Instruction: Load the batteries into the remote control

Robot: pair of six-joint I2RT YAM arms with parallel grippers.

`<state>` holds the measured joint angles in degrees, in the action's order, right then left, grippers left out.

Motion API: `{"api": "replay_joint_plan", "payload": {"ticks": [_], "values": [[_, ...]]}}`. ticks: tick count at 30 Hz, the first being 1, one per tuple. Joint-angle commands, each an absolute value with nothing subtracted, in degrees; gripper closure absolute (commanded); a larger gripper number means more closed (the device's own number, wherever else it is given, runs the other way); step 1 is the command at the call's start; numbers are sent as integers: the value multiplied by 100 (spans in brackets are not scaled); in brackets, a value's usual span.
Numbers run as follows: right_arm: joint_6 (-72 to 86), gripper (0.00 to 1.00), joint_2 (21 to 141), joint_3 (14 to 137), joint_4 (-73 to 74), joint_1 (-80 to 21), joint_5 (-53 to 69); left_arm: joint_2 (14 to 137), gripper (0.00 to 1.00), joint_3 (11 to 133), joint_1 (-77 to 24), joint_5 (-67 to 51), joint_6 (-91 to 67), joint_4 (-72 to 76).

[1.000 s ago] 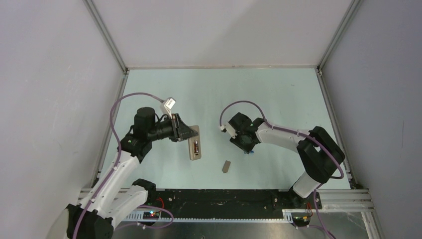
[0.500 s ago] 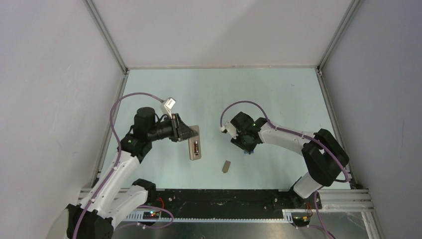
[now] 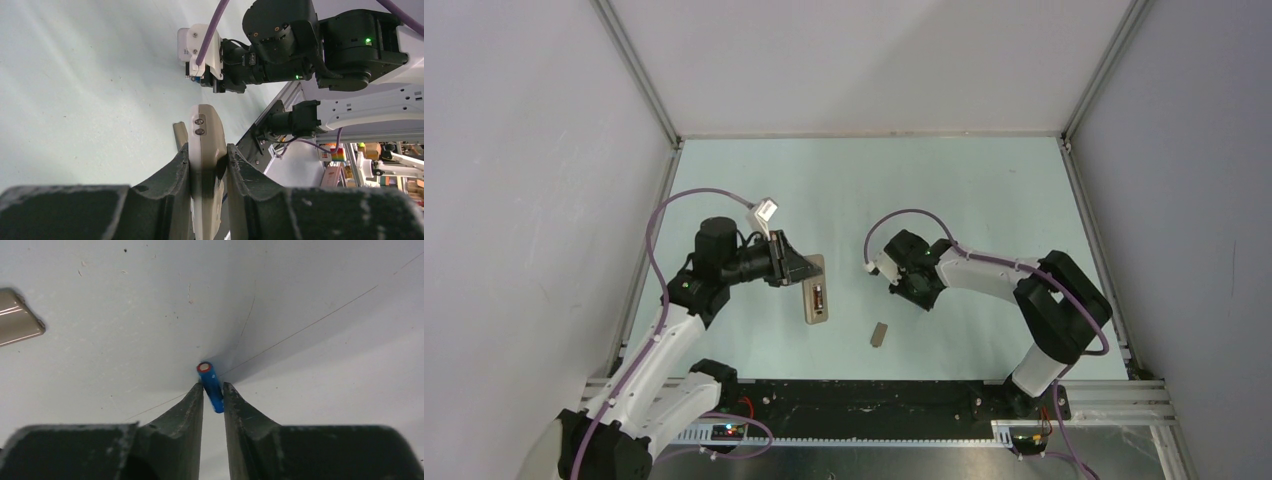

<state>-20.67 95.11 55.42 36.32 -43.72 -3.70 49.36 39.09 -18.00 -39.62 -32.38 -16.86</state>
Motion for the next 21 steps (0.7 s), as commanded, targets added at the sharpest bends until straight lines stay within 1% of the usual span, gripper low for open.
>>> {"api": "replay_joint_plan", "payload": {"ticks": [1,5,9,12,13,16,17,18,21], "values": [[-2200,80,9563,5537,3410,-4386,-370,4841,100,3958,-1811,-4031,-3138,-1464],[-2196,91,9613,5537,3499,-4381,-320,4864,100,3963,-1814,-4035,-3138,-1466],[-1983,99,9461,5548,3603,-4370,-189,4874,100,3944,-1813,-4040,-3140,-1467],[-1470,99,8961,5689,3621,-4321,192,4886,100,3930,-1811,-4052,-3154,-1464],[-1082,99,8814,5723,3590,-4318,419,4895,100,3927,-1819,-4058,-3173,-1467],[-229,98,7970,5764,3391,-4348,980,4927,100,3925,-1815,-4123,-3216,-1463],[374,98,7804,5765,3260,-4358,1227,4960,100,3941,-1812,-4173,-3241,-1462],[648,98,7510,5761,3199,-4374,1334,4995,100,3957,-1811,-4238,-3260,-1465],[2013,100,6941,5754,2930,-4509,1456,5083,100,4022,-1821,-4395,-3296,-1453]]}}
